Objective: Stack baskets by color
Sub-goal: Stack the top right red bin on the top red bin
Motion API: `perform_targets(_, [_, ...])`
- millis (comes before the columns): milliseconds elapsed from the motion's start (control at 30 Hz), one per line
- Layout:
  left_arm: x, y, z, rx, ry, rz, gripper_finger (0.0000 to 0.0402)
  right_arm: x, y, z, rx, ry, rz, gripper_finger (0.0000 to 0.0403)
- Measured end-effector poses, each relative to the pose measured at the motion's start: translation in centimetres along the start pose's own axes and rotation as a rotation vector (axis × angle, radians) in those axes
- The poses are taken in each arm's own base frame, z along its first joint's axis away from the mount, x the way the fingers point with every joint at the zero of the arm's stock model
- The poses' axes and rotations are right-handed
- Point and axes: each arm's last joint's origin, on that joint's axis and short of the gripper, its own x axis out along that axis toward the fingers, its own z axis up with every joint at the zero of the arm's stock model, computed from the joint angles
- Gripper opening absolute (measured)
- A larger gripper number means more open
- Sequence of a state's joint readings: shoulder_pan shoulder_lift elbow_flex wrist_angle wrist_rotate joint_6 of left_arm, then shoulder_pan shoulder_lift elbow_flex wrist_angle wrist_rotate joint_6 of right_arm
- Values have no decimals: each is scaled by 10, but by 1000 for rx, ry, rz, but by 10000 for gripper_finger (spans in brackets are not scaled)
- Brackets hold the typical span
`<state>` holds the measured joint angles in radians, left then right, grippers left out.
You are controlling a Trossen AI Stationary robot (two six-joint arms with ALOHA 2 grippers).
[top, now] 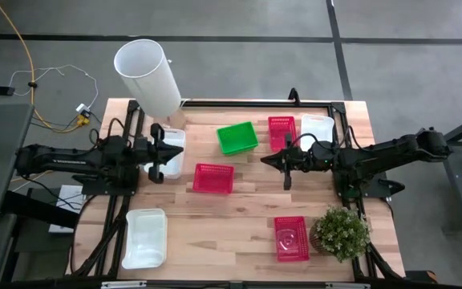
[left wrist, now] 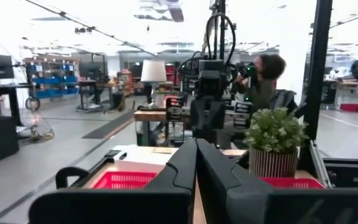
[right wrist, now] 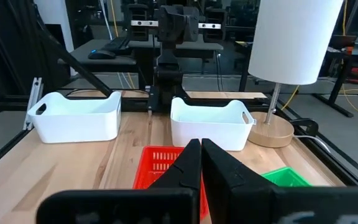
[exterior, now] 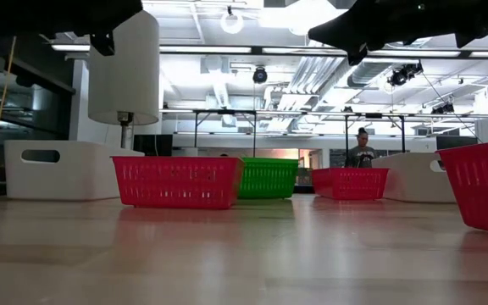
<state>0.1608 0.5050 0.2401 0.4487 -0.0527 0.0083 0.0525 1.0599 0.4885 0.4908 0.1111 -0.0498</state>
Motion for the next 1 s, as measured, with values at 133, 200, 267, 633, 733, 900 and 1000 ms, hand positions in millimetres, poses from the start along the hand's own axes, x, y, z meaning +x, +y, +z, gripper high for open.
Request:
perform_targets(133, [0, 0, 0, -4, 6, 3, 0, 0, 0, 0, 0, 0, 8, 0])
perform_targets(200, [0, 0, 0, -5, 6, 3, 0, 0, 0, 0, 5, 0, 8, 0])
perform_targets(267, [0, 0, 0, -5, 6, 4, 0, 0, 0, 0, 8, -2, 7, 0])
perform_targets(633, [0, 0, 0, -5, 3, 3, 0, 0, 0, 1, 51, -7, 8, 0])
perform_targets(733, [0, 0, 0, -5, 3, 3, 0, 0, 0, 1, 51, -8, 8, 0])
perform_targets(900, [0, 0, 0, 8, 3, 4, 0, 0, 0, 1, 43, -7, 8, 0])
perform_targets(1000, [0, 0, 0, 29, 3, 4, 0, 0, 0, 1, 27, -8, 8, 0])
